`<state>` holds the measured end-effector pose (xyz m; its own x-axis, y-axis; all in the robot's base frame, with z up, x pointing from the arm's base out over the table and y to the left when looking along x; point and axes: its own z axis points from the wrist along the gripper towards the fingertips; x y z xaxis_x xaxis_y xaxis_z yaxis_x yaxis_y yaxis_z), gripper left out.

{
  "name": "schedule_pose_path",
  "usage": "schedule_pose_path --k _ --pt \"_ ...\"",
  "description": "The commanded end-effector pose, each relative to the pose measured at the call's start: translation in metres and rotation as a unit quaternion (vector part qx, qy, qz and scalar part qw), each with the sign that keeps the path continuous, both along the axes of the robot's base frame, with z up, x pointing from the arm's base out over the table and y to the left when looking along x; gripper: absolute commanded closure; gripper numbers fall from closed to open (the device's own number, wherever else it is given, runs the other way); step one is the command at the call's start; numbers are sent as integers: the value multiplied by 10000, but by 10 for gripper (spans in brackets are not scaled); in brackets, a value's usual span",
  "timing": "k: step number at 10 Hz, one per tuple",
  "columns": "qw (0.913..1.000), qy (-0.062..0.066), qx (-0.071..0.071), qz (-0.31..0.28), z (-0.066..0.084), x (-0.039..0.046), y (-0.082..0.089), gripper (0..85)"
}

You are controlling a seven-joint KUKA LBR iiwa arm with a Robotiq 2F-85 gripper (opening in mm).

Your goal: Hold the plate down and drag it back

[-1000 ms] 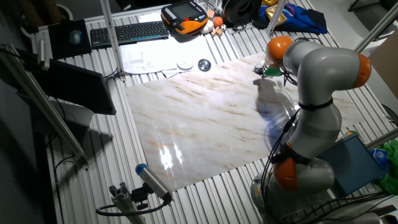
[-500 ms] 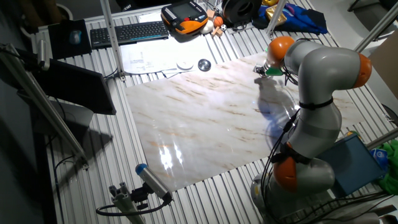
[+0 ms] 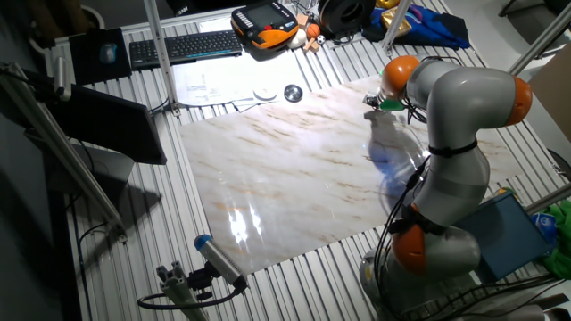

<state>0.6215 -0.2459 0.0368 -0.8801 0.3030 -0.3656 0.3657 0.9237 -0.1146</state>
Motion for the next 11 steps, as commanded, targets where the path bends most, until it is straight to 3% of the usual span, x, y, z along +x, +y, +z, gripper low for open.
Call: schedule_pose_path --k 1,11 --pt "10000 -8 5 0 -13 5 -3 850" --pt "10000 -54 -18 35 -45 33 -21 850"
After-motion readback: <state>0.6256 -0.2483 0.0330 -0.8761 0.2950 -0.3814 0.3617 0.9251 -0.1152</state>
